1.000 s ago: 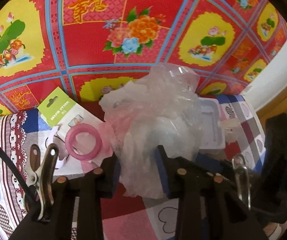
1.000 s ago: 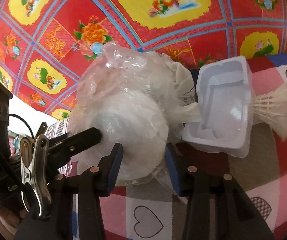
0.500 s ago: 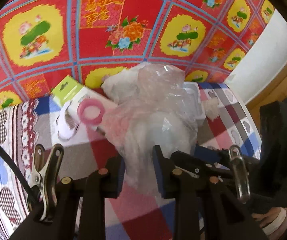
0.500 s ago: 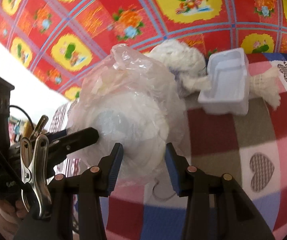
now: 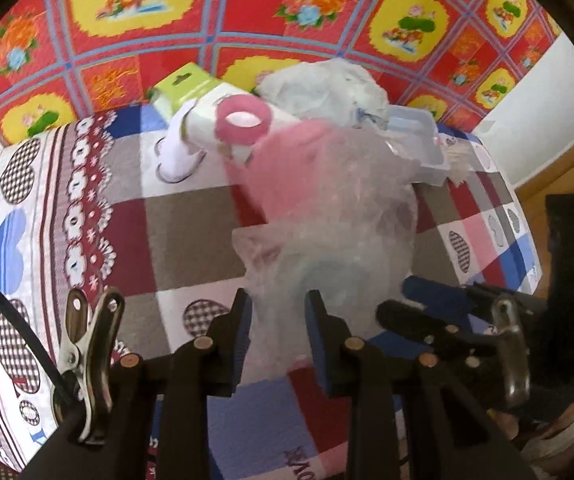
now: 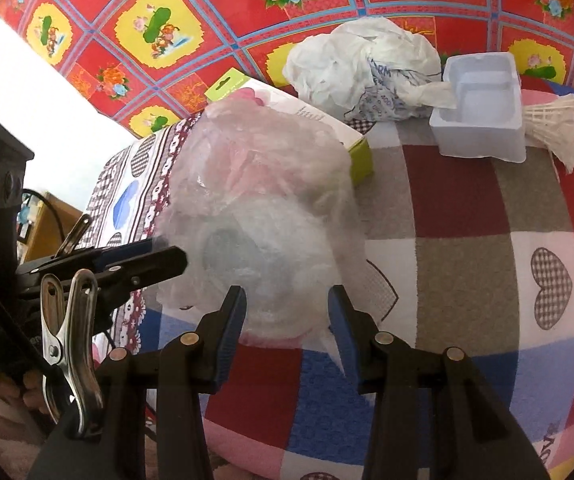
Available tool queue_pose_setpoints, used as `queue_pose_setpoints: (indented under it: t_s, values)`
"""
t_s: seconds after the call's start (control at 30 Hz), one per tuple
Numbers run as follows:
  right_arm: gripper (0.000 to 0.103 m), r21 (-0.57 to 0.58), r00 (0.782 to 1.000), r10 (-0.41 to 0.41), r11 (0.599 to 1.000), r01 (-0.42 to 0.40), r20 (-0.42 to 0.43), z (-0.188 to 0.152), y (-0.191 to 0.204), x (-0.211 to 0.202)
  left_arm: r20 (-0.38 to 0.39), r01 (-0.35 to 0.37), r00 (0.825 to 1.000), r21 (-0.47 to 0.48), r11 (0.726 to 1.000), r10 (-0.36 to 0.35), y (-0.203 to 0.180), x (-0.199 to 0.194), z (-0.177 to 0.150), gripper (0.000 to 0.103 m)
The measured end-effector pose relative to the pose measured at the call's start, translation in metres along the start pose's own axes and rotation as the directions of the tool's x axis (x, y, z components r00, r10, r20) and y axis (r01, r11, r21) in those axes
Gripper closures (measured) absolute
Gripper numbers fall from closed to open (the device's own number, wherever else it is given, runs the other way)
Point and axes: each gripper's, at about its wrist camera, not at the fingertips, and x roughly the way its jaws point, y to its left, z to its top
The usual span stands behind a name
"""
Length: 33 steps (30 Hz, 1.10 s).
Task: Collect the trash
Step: 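Close the right gripper on the plastic bag while the left gripper grips it too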
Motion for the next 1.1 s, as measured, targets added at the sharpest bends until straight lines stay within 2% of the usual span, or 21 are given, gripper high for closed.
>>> queue_pose_setpoints:
  t_s: [0.17,0.3,0.37,0.5,0.73,0.93,0.97,1.03,1.1]
  values:
    - [0.058,0.026,0.999,-0.048,0.999,0.047,0.004,0.001,-0.008,0.000,-0.003,-0.005,1.000,-0.024,1.000,0.005,0.011,0.002,-0.003,0.065]
    - [0.058,0.048,1.000,-0.027,0.998,0.027,-0.010,0.003,-0.014,0.007,-0.011,0.030,0.999,-0.060,0.998,-0.031,0.019,0.006,-0.006,0.058]
    - [0.058,0.055,1.000,0.001,0.998,0.000,-0.021,0.003,-0.016,0.013,-0.007,0.042,0.999,-0.066,0.997,-0.042,0.020,0.012,-0.006,0.058]
    - [0.058,0.039,0.999,-0.004,0.999,0.006,-0.036,0.004,-0.017,0.023,0.000,0.049,0.999,-0.063,0.997,-0.049,0.019,0.025,0.000,0.058]
    - [0.058,0.006,0.998,0.036,0.999,-0.036,-0.043,0.008,-0.015,0.029,-0.021,0.008,1.000,-0.064,0.998,-0.009,0.016,0.041,-0.001,0.058]
    - [0.058,-0.049,0.997,0.066,0.996,-0.068,-0.046,0.010,-0.015,0.031,-0.025,0.013,1.000,-0.118,0.993,-0.016,0.014,0.045,-0.003,0.053]
    - [0.058,-0.061,0.996,0.071,0.995,-0.073,-0.045,0.010,-0.015,0.031,-0.022,0.009,1.000,-0.125,0.992,-0.012,0.013,0.046,-0.004,0.052]
    - [0.066,-0.079,0.995,0.085,0.993,-0.089,-0.045,0.010,-0.015,0.033,-0.013,0.007,1.000,-0.138,0.990,-0.009,0.011,0.046,-0.005,0.050]
    - [0.073,-0.082,0.990,0.131,0.987,-0.136,-0.059,0.009,-0.015,0.037,-0.006,0.014,1.000,-0.153,0.988,-0.015,0.008,0.047,-0.006,0.050]
